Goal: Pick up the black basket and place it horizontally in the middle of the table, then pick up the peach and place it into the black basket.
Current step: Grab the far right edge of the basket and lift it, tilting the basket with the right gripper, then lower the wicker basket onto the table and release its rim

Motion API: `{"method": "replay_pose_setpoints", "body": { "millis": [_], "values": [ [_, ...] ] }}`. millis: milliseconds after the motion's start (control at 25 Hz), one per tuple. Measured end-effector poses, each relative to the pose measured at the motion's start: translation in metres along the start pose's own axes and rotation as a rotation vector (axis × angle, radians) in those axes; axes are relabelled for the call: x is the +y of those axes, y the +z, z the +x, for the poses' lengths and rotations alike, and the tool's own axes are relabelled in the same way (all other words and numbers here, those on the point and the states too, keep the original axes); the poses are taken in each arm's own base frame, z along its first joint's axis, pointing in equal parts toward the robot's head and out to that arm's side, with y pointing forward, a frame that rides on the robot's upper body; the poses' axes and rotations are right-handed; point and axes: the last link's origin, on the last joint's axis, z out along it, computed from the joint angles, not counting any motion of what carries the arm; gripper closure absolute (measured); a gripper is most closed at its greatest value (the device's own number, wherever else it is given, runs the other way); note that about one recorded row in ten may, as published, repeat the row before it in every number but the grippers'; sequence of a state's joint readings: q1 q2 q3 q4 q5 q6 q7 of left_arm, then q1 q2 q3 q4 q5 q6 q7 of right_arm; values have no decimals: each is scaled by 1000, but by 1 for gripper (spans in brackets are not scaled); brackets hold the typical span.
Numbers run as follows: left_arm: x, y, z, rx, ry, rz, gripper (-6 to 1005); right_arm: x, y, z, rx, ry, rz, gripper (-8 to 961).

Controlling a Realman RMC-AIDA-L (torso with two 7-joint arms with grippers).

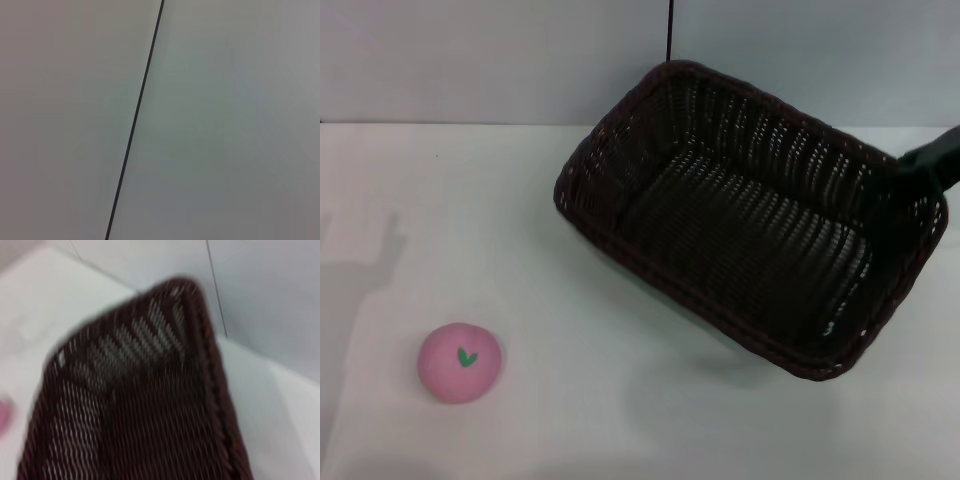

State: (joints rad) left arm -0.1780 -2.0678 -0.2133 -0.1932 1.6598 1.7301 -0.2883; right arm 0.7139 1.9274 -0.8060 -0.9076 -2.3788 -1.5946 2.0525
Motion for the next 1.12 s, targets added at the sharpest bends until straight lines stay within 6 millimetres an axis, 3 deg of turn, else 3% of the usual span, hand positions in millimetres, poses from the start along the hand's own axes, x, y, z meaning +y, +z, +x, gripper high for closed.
{"method": "replay_pose_setpoints", "body": {
  "millis": [320, 440, 760, 920, 1120],
  "values": [
    [1, 3, 0, 4, -2, -5, 152, 5, -46, -1, -317, -86, -100, 760],
    [1, 3, 0, 6, -2, -6, 152, 7, -53, 1, -357, -123, -118, 759],
    [5, 6, 0, 16, -15, -12, 152, 13, -74, -6, -328, -310, -155, 757],
    [5, 7, 0, 17, -25, -14, 153, 16, -83, -20, -298, -462, -163, 755],
    [12, 5, -1, 8, -60, -45, 153, 15, -75, -31, -280, -579, -150, 753]
  ]
}}
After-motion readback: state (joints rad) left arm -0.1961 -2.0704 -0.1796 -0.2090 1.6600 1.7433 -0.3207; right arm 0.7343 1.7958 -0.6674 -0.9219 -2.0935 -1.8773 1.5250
